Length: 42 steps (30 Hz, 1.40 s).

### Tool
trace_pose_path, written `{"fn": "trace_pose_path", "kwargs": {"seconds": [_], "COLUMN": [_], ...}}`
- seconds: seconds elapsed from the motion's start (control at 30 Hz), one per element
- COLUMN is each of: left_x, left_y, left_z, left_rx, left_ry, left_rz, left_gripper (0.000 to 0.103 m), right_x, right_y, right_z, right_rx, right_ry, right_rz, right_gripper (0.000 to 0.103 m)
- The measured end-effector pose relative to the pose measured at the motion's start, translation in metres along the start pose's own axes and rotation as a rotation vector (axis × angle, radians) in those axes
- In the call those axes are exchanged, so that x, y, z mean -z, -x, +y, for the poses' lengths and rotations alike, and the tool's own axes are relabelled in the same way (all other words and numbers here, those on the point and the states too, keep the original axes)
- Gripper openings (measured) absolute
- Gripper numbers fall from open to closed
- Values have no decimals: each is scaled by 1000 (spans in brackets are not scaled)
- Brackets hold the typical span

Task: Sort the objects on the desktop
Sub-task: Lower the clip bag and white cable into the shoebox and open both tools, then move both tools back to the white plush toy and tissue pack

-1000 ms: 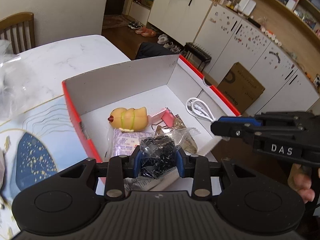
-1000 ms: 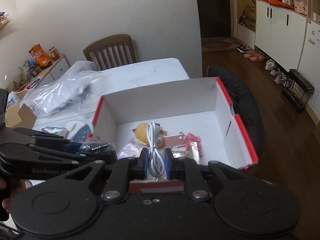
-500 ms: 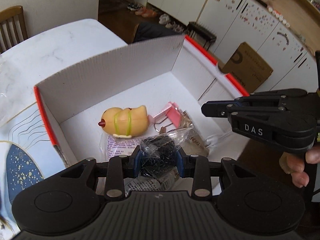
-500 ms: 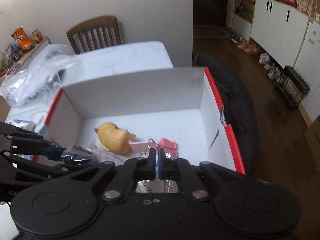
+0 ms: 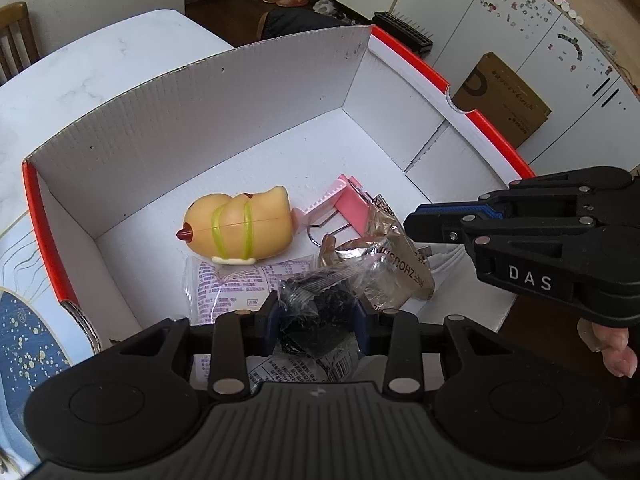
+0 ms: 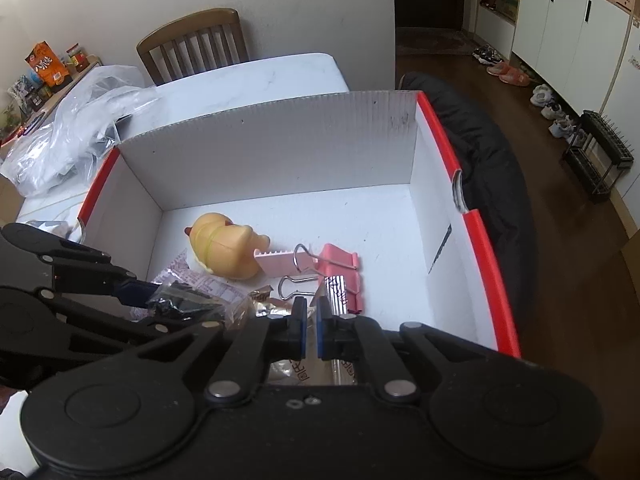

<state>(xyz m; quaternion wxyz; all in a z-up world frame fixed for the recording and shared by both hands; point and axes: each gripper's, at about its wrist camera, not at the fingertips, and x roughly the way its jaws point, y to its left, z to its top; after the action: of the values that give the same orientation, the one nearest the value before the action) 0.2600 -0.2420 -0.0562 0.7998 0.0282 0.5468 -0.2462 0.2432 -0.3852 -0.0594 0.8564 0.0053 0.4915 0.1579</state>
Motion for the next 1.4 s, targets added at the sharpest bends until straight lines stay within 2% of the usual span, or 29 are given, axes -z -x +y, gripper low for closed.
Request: {"fn": "trace_pose_path", "kwargs": {"seconds": [0.1, 0.13, 0.17, 0.3, 0.43, 0.63, 0.73, 0.83, 0.97, 1.07, 1.4], "left_x": [1, 0, 0, 2, 7, 15, 23, 30, 41, 52, 83], "left_y": [2, 2, 4, 10, 19, 39, 58, 75, 95, 108, 136], "left_z": [2, 1, 2, 1, -4, -5, -3, 0, 3, 5, 23], "left_rx": [5, 4, 4, 11, 23, 42, 36, 24, -7, -40, -110], "left_ry": [3, 5, 8, -1, -23, -4, 9, 27, 50, 61, 120], "left_rz": [-14, -22, -29, -43, -69, -119, -173, -214, -255, -289, -348], "left_gripper": [55, 64, 68, 69, 77, 78, 78, 78, 78, 78, 78], "right_x": [0, 0, 0, -1, -2, -2, 0, 2, 5, 7, 8], "right_y": [0, 0, 1, 2, 7, 17, 24, 30, 39, 44, 44], "right_z": [-2, -2, -2, -3, -4, -3, 0, 4, 13, 20, 44], "right_rx": [-7, -10, -11, -20, -32, -55, -68, -84, -101, -106, -137], "right_ry": [-5, -6, -6, -10, -18, -22, -25, -22, -8, 11, 45], "right_rz": [1, 0, 0, -5, -18, -43, -59, -74, -106, -127, -127], "right_gripper": [3, 4, 4, 6, 10, 16, 19, 28, 55, 64, 69]}}
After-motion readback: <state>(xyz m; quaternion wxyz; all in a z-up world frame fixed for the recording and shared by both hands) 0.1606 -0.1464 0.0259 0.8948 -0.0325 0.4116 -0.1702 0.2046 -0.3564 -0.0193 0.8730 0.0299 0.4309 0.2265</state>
